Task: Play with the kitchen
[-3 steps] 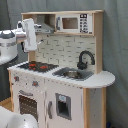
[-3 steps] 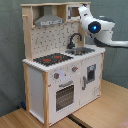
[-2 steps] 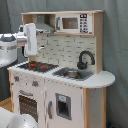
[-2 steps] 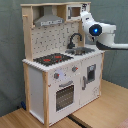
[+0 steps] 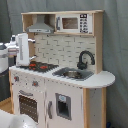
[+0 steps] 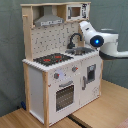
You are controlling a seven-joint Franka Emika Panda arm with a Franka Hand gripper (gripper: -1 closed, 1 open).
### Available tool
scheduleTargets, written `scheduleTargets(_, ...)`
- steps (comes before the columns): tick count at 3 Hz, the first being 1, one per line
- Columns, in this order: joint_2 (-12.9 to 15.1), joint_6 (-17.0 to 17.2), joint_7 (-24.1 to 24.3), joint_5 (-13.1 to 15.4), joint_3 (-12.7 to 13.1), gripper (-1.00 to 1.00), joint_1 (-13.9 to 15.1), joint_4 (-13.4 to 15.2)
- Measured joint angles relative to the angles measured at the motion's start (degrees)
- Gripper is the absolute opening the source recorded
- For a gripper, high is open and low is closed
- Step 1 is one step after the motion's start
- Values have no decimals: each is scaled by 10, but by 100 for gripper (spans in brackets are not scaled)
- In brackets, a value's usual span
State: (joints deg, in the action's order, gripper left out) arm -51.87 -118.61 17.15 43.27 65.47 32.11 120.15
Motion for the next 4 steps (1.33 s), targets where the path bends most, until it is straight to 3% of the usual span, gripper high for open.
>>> scheduleTargets(1,-15,25,-1,1,44,100,-16,17)
scheduleTargets(2,-32,27,-11,24,96,100,-14,26)
scheduleTargets(4,-33,-12,12,86,179,100,1,49)
